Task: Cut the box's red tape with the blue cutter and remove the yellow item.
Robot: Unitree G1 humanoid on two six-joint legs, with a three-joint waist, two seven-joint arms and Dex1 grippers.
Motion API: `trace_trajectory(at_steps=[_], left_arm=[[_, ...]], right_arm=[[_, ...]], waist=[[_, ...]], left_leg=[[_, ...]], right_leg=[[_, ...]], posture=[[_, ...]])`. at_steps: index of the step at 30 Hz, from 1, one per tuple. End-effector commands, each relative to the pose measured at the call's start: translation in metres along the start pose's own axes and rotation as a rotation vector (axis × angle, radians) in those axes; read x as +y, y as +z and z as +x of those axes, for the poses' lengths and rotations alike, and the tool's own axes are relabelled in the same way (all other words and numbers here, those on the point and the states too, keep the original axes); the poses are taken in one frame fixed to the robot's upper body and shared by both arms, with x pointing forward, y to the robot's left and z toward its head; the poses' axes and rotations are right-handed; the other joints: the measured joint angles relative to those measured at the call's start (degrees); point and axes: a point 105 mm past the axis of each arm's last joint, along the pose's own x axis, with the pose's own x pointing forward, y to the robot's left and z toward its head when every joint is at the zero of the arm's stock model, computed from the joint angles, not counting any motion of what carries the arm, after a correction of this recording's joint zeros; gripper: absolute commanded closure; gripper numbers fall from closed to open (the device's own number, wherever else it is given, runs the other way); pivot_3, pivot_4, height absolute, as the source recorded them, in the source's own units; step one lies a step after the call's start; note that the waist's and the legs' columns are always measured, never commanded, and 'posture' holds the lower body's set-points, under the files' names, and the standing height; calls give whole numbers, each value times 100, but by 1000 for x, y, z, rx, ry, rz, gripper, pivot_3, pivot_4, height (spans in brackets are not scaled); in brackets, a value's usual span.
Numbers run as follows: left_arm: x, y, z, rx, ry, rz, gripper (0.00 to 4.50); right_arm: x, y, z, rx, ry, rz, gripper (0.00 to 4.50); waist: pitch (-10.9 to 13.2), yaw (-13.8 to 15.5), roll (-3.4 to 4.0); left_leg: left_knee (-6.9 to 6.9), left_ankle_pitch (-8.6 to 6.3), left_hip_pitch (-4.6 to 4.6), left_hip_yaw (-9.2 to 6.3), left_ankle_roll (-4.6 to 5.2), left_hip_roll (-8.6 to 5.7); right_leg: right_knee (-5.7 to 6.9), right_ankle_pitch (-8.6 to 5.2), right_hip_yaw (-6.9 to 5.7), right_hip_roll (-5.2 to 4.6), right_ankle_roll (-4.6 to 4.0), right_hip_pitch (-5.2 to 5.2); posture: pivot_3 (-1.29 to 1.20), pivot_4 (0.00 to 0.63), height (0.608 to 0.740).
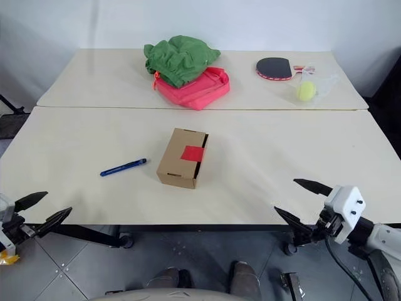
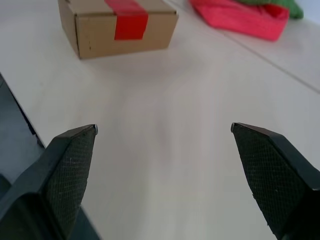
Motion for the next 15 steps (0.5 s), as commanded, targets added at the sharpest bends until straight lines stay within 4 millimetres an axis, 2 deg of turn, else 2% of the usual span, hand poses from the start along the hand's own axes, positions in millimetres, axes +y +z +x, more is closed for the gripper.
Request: trace_trajectory(at_steps=[1, 4, 7, 8, 10, 12, 15], left_arm=[[6, 16, -3, -40, 23, 58, 32], [9, 21, 2, -63, 40, 33, 32], [4, 32, 10, -107, -11, -6, 32], [1, 37, 15, -123, -37, -38, 8], [-5, 48, 26, -157, -83, -70, 405], [-10, 55, 40, -154, -111, -17, 924], [-31, 68, 72, -167, -214, 0, 1827]], right_arm=[[1, 0, 4, -23, -7, -11, 0], [3, -1, 8, -32, -10, -7, 0], [1, 1, 14, -60, -35, 12, 0], [-1, 3, 17, -72, -54, 12, 183], [-3, 4, 27, -69, -75, 0, 589], [-3, 3, 38, -46, -81, -5, 1275], [-2, -1, 63, -3, -91, -7, 2319]], waist=[[0, 11, 0], [0, 36, 0], [-1, 37, -2], [-1, 36, -2], [-1, 38, -2], [-1, 42, -2], [-1, 51, -2]], left_leg=[[1, 0, -1, 1, 0, -1], [2, -1, -1, 1, 2, -3], [4, -1, 0, 7, 2, -3], [4, -1, 1, 8, 2, -2], [4, -1, 2, 8, 2, -1], [6, 0, 4, 9, 1, -2], [6, 0, 8, 15, 1, -16]], right_leg=[[0, 0, 0, 0, 0, -1], [2, 0, 2, -1, 0, 0], [4, 0, 6, -1, 0, 1], [12, 0, 7, 0, 0, 0], [25, 0, 8, 0, 0, 0], [28, 0, 12, 0, 0, 0], [32, 0, 18, 0, 0, -1]], posture=[[0, 150, 740], [0, 150, 740], [0, 150, 740], [0, 150, 740], [0, 150, 740], [0, 150, 740], [0, 150, 740]])
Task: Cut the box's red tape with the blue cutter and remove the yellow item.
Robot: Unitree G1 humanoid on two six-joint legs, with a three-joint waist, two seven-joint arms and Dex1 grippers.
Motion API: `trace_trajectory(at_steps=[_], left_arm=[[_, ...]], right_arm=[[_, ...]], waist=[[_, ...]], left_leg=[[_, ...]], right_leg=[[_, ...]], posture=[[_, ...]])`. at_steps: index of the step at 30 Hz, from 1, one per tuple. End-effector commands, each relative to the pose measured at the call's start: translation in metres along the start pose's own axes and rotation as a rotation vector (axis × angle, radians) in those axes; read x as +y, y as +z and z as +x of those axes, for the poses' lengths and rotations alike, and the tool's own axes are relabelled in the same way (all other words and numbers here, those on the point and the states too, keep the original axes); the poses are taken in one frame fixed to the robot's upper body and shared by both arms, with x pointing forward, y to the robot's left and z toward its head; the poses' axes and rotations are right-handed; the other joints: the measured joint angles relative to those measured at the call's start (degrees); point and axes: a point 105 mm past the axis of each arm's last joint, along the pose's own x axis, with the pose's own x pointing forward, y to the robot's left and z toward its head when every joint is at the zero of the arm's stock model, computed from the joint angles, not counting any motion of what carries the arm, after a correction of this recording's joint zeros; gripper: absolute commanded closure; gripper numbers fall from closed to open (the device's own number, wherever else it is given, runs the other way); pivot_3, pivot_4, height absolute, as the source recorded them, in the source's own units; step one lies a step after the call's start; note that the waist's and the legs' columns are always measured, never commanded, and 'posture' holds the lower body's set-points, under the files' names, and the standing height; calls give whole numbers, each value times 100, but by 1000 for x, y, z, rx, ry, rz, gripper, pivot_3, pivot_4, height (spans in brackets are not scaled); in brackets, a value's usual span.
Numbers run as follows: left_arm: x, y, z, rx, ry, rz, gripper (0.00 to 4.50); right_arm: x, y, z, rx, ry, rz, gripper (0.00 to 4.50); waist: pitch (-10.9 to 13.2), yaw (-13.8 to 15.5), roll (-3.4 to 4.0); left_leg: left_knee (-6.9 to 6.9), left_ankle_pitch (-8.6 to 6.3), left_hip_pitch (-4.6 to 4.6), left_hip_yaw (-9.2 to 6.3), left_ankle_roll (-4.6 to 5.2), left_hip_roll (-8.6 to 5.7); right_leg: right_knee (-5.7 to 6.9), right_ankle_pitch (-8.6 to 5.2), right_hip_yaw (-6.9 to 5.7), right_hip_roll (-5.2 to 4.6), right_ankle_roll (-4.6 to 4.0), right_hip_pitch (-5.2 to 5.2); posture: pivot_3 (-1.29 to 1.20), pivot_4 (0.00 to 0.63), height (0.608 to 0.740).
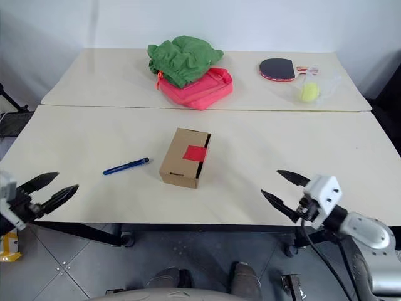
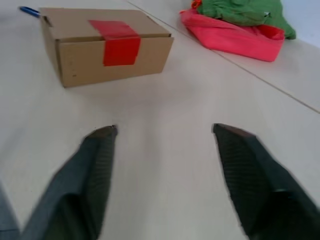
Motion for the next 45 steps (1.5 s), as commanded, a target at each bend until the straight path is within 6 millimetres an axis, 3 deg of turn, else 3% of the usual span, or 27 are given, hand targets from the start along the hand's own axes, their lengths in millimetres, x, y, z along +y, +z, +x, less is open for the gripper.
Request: trace_trajectory(at_steps=[1, 4, 6, 8, 12, 18, 23, 30, 36, 39, 42, 45], left_arm=[[-20, 12, 41, 5, -116, 31, 2174], [-41, 14, 87, 21, -226, 51, 3102], [-56, 11, 106, 68, -312, 107, 3727], [-72, 7, 115, 111, -404, 137, 4350], [-89, 0, 124, 169, -506, 198, 4433], [-123, -3, 140, 144, -619, 183, 4433], [-151, 0, 161, 97, -665, 166, 4433], [-196, 7, 178, 40, -776, 150, 4433], [-214, 9, 185, 21, -799, 126, 4433], [-216, 4, 182, 36, -813, 136, 4433], [-205, -1, 174, 61, -805, 190, 4433], [-172, 3, 153, 56, -769, 210, 3851]], right_arm=[[3, -3, 28, 39, -32, -9, 2703], [0, -9, 65, 68, -78, -4, 3731], [3, -13, 85, 100, -73, -18, 4462], [10, -16, 102, 130, -40, -17, 4500], [22, -14, 124, 151, 1, 38, 4500], [26, -5, 131, 136, 48, 99, 4500], [14, -1, 124, 148, 73, 111, 4500], [-5, -11, 94, 229, 102, 121, 4500], [-22, -21, 74, 282, 61, 92, 4500], [-32, -23, 67, 262, 33, 79, 4500], [-40, -23, 55, 253, 39, 34, 4500], [-47, -8, 38, 183, 40, 65, 4333]], waist=[[0, 8, 0], [0, 17, -1], [-1, 6, -1], [-1, -41, -1], [0, -92, -1], [0, -36, -1], [0, -16, -2], [0, -32, -2], [0, -32, -2], [0, -35, -2], [0, -34, -2], [1, -40, -2]], left_leg=[[0, 0, 0, 1, -1, -3], [6, 5, 0, 6, -2, -12], [7, 6, 0, 13, -2, -15], [6, 5, 0, 19, -5, -14], [-5, -1, -9, 34, -16, -6], [14, 0, -28, 68, -15, -2], [17, 2, -29, 69, -12, -4], [17, 2, -29, 71, -11, -4], [18, 3, -29, 71, -10, -4], [18, 4, -29, 70, -8, -4], [18, 4, -28, 70, -8, -4], [18, 4, -29, 65, -8, -3]], right_leg=[[2, 0, 1, 2, 0, 0], [9, 0, 3, 3, 0, -2], [16, 1, 7, 4, 1, -5], [37, 1, 8, 6, 2, -21], [45, 1, 7, 19, 3, -44], [41, 3, 10, 23, 7, -46], [39, 3, 14, 23, 8, -45], [37, 4, 14, 23, 9, -45], [35, 4, 17, 23, 9, -45], [32, 4, 20, 23, 9, -45], [30, 4, 21, 23, 9, -45], [24, 4, 23, 23, 9, -45]], posture=[[0, 150, 740], [0, 150, 740], [0, 150, 740], [0, 150, 740], [0, 150, 740], [0, 150, 740], [0, 150, 740], [0, 150, 740], [0, 150, 740], [0, 150, 740], [0, 150, 740], [0, 150, 740]])
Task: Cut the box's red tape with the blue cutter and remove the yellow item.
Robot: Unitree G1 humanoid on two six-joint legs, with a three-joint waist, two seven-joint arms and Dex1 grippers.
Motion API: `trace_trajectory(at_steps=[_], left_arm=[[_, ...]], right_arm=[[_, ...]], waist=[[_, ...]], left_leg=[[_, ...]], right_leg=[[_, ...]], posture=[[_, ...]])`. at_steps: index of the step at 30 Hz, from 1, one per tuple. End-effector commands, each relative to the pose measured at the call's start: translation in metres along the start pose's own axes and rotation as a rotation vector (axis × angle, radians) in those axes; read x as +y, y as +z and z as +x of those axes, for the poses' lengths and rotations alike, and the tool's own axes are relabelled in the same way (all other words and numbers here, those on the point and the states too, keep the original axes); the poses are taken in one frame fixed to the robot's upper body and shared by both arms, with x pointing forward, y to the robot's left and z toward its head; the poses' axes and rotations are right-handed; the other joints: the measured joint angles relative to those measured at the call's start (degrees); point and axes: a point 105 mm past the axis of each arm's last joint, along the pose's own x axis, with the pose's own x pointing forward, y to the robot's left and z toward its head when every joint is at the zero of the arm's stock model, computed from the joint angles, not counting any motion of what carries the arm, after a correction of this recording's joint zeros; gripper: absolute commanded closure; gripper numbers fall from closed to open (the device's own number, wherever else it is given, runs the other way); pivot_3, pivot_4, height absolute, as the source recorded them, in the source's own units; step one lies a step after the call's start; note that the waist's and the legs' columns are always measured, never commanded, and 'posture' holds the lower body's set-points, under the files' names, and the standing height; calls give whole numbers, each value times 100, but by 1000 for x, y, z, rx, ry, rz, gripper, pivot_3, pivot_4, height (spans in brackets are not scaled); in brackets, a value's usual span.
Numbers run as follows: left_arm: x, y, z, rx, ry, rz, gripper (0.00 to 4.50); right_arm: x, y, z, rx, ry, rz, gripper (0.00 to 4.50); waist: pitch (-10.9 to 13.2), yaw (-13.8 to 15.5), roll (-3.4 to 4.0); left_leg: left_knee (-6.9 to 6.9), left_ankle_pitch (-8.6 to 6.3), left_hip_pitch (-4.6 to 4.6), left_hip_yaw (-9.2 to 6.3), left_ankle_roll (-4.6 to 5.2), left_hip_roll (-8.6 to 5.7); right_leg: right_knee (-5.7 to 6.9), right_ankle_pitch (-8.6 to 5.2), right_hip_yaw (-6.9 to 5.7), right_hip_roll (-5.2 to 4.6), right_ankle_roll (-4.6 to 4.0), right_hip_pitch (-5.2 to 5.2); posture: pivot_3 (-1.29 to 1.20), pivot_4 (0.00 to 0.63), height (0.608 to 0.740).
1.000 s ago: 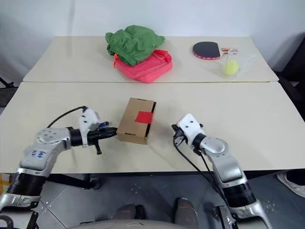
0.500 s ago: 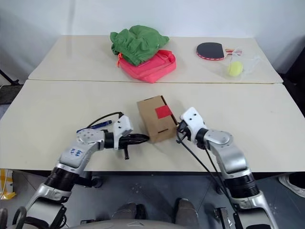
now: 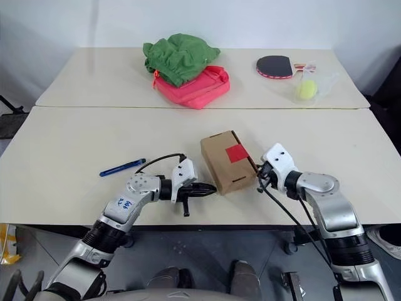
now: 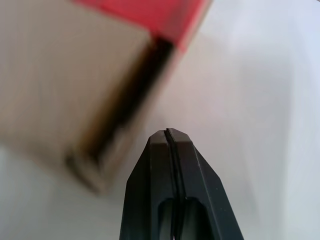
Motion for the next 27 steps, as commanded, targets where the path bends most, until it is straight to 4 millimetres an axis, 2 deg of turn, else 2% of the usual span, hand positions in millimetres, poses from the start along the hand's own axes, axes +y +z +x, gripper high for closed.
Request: trace_trajectory(at_steps=[1, 2, 4, 8, 11, 13, 14, 16, 18, 20, 23, 26, 27], left_arm=[[9, 9, -45, -41, 51, 31, 3562], [10, 10, -54, -51, 59, 25, 3270], [12, 16, -88, -119, 81, -4, 2695], [15, 7, -153, -114, 165, 21, 1489], [21, -29, -244, 47, 382, -91, 617], [23, -44, -290, 115, 524, -141, 20], [23, -51, -311, 139, 599, -170, 0], [19, -63, -349, 182, 746, -209, 0], [12, -73, -376, 223, 844, -239, 0], [5, -78, -389, 238, 880, -258, 0], [0, -79, -387, 221, 850, -261, 0], [8, -69, -363, 161, 759, -212, 0], [15, -61, -347, 130, 714, -179, 0]], right_arm=[[-10, 25, -30, -130, -1, -10, 4121], [-10, 27, -35, -147, 4, -10, 3879], [0, 38, -50, -230, 75, -20, 3270], [17, 61, -71, -413, 154, 9, 1876], [47, 72, -78, -485, 229, -20, 898], [62, 79, -77, -532, 250, -27, 245], [68, 83, -74, -555, 253, -41, 72], [81, 91, -68, -614, 259, -63, 72], [94, 100, -66, -666, 315, -47, 72], [104, 105, -66, -691, 374, -32, 72], [115, 105, -67, -687, 444, -79, 72], [117, 103, -69, -668, 461, -100, 72], [116, 100, -70, -653, 462, -110, 72]], waist=[[0, -17, 1], [1, -16, 1], [1, -15, 1], [1, -16, 1], [1, -37, 1], [4, -41, -3], [4, -34, -3], [4, -25, -3], [4, -11, -4], [3, -1, -7], [-3, 12, -30], [-5, 35, -47], [-5, 52, -47]], left_leg=[[0, 0, 1, -9, 0, 1], [-1, 0, 2, -22, 0, 3], [-1, 0, 3, -30, 0, 3], [-1, -1, 10, -34, 1, 4], [-6, -4, 16, -33, 0, 7], [-10, -7, 22, -32, -5, 14], [-10, -8, 22, -31, -4, 15], [-10, -12, 22, -27, 2, 12], [-11, -17, 23, -27, 10, 24], [-11, -21, 22, -25, 16, 21], [-10, -30, 22, -23, 21, 3], [-10, -31, 22, -22, 20, -1], [-10, -31, 22, -21, 20, -1]], right_leg=[[2, 0, 1, 0, 0, 0], [2, 0, 1, 0, 0, 0], [3, 0, 2, 0, 0, 0], [3, 0, 1, -1, 0, 6], [3, -1, 1, 0, -2, 6], [6, -4, 0, 5, -7, 4], [4, -4, 0, 4, -8, 5], [-5, -4, 1, -3, -8, 6], [-10, -4, -1, -13, -7, 9], [-10, -3, -2, -18, -5, 9], [-2, -2, -5, -21, -4, 8], [-1, -2, -7, -20, -4, 8], [-1, -2, -7, -20, -4, 9]], posture=[[0, 150, 740], [0, 150, 740], [0, 150, 740], [0, 150, 740], [0, 150, 740], [0, 150, 740], [0, 150, 740], [0, 150, 740], [0, 150, 740], [0, 150, 740], [0, 150, 740], [0, 150, 740], [0, 150, 740]])
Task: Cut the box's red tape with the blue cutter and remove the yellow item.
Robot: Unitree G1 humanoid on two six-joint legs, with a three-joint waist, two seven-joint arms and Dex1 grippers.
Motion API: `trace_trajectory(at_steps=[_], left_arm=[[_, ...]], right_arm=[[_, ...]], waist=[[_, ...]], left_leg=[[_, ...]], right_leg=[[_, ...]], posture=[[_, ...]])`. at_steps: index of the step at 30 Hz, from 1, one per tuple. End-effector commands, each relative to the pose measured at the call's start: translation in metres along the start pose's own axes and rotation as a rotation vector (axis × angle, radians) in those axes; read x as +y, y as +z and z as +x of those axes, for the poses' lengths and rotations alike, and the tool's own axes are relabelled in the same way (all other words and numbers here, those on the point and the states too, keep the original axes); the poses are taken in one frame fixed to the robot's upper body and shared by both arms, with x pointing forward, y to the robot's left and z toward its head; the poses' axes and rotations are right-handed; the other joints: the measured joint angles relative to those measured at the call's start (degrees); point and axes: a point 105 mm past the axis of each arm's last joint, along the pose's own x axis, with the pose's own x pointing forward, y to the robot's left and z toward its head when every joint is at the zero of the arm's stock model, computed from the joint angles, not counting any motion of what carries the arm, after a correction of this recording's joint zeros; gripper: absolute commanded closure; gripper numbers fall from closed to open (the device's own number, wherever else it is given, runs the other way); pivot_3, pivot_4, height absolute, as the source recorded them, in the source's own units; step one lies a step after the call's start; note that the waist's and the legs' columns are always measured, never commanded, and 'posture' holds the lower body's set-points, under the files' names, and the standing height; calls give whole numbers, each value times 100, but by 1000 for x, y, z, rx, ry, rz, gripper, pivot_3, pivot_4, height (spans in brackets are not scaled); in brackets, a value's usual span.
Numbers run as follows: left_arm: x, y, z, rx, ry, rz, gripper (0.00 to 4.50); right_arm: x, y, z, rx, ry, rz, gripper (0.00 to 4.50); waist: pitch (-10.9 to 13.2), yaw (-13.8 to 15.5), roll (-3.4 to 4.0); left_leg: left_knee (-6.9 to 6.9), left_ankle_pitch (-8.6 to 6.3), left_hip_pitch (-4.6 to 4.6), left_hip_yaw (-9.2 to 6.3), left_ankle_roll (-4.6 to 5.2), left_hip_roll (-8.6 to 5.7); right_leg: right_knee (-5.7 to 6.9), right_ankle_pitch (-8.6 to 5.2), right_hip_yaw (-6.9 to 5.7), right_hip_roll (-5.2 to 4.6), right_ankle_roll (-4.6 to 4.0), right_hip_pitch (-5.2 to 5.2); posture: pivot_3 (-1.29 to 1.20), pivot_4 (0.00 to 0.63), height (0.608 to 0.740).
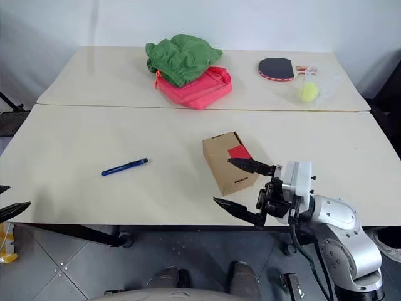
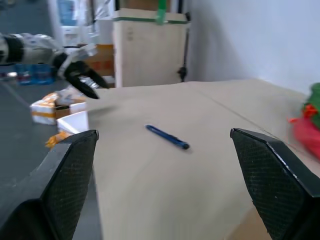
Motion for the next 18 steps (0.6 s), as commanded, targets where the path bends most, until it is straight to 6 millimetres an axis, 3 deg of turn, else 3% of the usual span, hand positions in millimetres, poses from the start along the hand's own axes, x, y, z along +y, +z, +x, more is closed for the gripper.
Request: trace_trajectory(at_steps=[1, 5, 10, 18], left_arm=[[-20, 39, 33, -125, -125, 111, 0], [-51, 67, 84, -166, -283, 182, 0], [-57, 68, 128, -102, -346, 226, 0], [-56, 41, 147, 41, -424, 193, 0]], right_arm=[[6, 6, -6, 15, 36, -53, 72], [5, 1, -24, 89, 41, -66, 72], [6, -1, -42, 158, 22, -65, 72], [7, 2, -44, 178, -30, -89, 72]], waist=[[1, 80, 1], [-2, 134, -7], [-5, 78, -13], [-4, -63, -19]], left_leg=[[0, 0, 1, 1, 0, 0], [4, 2, 4, 2, -1, -8], [4, 2, 15, 43, -2, -5], [-5, -7, 47, 84, -11, 11]], right_leg=[[0, 0, 0, 0, 0, 1], [6, 2, 3, 2, 4, 10], [4, 3, 0, 8, 7, 15], [8, 3, 5, 13, 5, 13]], posture=[[0, 150, 740], [0, 150, 740], [0, 150, 740], [0, 150, 740]])
